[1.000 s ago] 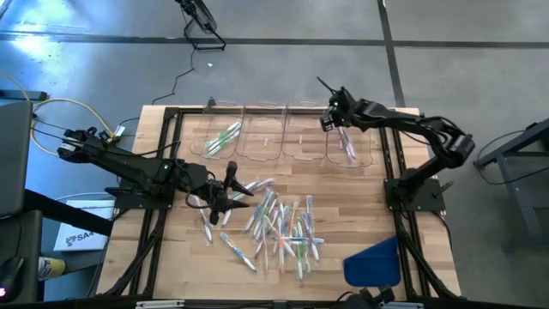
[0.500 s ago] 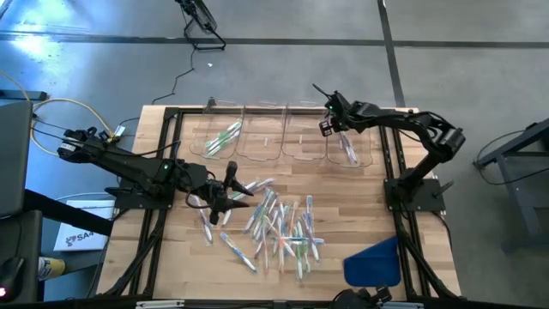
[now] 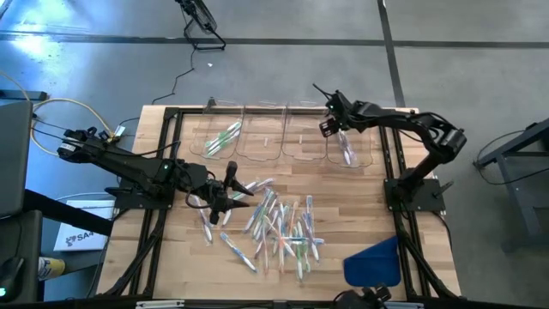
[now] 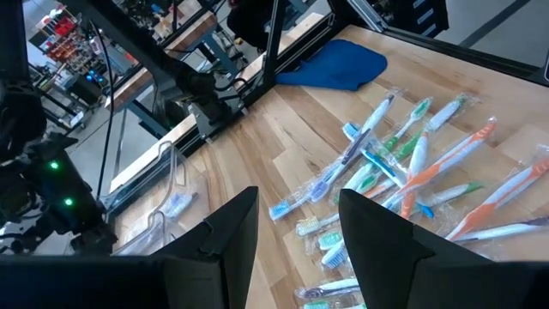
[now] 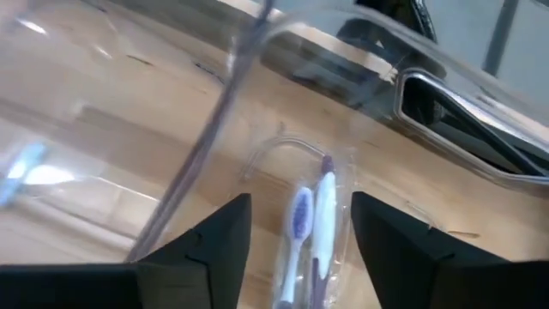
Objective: Pick & Place Toothbrushes
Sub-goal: Put the blue toothbrush into the middle right transparent bin
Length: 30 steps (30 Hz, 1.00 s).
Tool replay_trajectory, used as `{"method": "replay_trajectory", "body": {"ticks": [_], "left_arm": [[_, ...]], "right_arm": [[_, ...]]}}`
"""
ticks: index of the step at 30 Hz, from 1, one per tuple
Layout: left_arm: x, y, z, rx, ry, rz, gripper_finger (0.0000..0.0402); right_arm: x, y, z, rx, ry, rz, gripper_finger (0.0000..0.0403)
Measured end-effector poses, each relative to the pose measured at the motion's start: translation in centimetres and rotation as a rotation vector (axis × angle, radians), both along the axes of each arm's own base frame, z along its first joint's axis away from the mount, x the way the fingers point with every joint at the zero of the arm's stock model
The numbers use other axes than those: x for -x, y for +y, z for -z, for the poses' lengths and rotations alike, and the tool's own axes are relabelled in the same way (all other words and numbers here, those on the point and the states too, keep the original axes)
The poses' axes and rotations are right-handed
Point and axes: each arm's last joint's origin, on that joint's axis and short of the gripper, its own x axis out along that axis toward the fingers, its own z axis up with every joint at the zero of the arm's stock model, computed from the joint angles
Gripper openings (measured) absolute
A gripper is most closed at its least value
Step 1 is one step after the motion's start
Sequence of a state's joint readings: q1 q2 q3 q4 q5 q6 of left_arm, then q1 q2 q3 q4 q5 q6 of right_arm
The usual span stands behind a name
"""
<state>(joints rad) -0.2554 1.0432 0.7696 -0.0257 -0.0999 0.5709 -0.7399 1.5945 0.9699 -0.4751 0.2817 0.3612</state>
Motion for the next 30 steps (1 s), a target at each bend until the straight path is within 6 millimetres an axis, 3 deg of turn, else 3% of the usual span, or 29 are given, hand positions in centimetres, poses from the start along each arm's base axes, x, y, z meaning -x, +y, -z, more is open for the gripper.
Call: {"method": "replay_trajectory", "body": {"ticks": [21, 30], "left_arm": [[0.0, 0.0, 0.0, 0.0, 0.0, 0.0, 0.0159], [0.0, 0.0, 0.0, 0.0, 0.0, 0.001, 0.0159]], "right_arm": [[2.3, 3.8, -9.4, 0.027, -0.448, -0.346, 0.0135], [3.4, 5.5, -11.8, 0.008, -0.603, -0.48, 0.0107]]}}
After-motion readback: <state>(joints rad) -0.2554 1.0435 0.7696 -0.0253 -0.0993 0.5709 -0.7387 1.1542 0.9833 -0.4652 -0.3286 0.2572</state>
